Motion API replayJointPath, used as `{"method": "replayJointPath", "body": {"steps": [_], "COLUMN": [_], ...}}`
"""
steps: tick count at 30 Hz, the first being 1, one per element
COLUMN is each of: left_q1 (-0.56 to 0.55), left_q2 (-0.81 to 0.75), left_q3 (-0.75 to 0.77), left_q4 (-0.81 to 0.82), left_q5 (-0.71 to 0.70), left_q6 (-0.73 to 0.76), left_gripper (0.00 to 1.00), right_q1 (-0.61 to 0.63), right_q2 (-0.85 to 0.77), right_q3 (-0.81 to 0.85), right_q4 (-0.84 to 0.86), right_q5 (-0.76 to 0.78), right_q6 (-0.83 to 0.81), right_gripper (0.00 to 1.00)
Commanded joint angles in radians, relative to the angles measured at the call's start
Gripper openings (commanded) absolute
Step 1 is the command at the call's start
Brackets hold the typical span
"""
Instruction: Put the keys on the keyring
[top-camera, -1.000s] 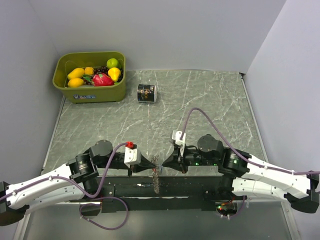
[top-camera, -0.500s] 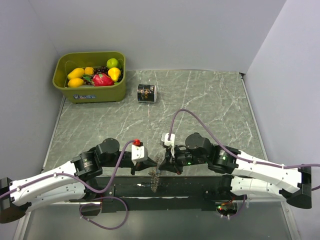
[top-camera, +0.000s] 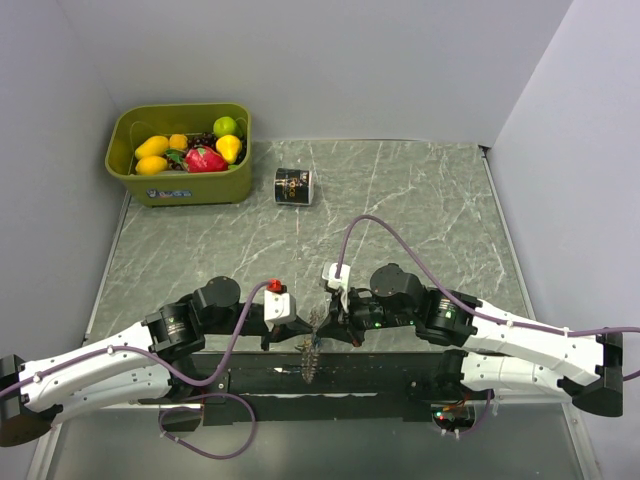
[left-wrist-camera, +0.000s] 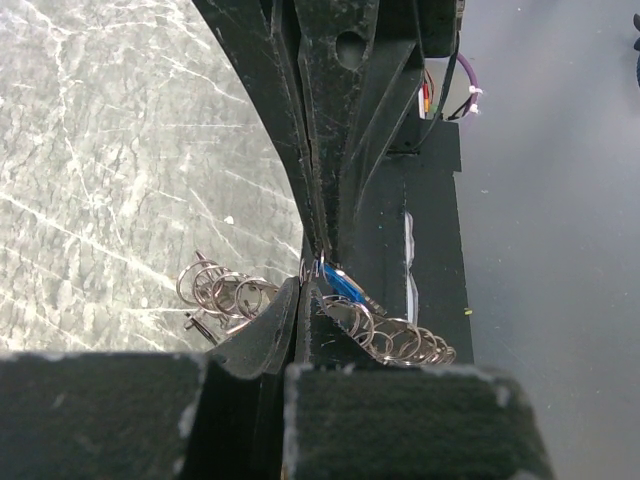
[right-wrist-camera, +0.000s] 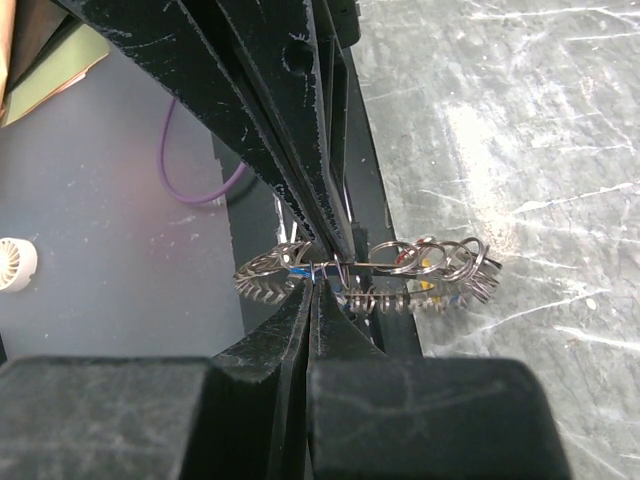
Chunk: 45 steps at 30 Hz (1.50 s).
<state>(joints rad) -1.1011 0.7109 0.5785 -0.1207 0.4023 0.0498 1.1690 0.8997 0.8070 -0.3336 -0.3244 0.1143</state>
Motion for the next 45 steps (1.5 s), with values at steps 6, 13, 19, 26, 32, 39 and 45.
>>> {"method": "replayJointPath", "body": {"steps": [6, 13, 19, 26, 32, 39, 45], "left_q1": [-0.005, -0.005, -0.005, -0.006, -0.005, -0.005, -0.005], "left_q2": [-0.01, -0.042, -0.077, -0.09, -0.079, -0.082, -0.099], "left_q3": [0.054, 0.035, 0.02, 0.0, -0.008, -0.028, -0.063], "left_q4": [0.066, 0.082, 0.102, 0.148, 0.184, 0.2, 0.263], "left_q5": [0.029, 0.046, 0.04, 0.05, 0.066, 0.063, 0.085], "left_q6": [0.019, 0.015, 0.012, -0.007, -0.013, -0.024, -0.041], "left_gripper": [0.01, 0.01, 0.01, 0.01, 0.01, 0.01, 0.01], "right_q1": [-0.003, -0.015, -0.022, -0.02, -0.02, -0.022, -0.02], "right_q2": [0.011, -0.005, -0.012, -0.035, -0.041, -0.184, -0.406], "right_q3": [0.052, 0.034, 0.021, -0.009, -0.011, -0.068, -0.166], "right_q4": [-0.001, -0.005, -0.007, 0.024, 0.041, 0.061, 0.163], "right_q5": [0.08, 0.097, 0.1, 0.065, 0.028, 0.071, 0.033], "right_q6": [0.01, 0.018, 0.022, 0.015, 0.001, -0.004, -0.041], "right_gripper": [0.0, 0.0, 0.0, 0.0, 0.0, 0.63, 0.93]}}
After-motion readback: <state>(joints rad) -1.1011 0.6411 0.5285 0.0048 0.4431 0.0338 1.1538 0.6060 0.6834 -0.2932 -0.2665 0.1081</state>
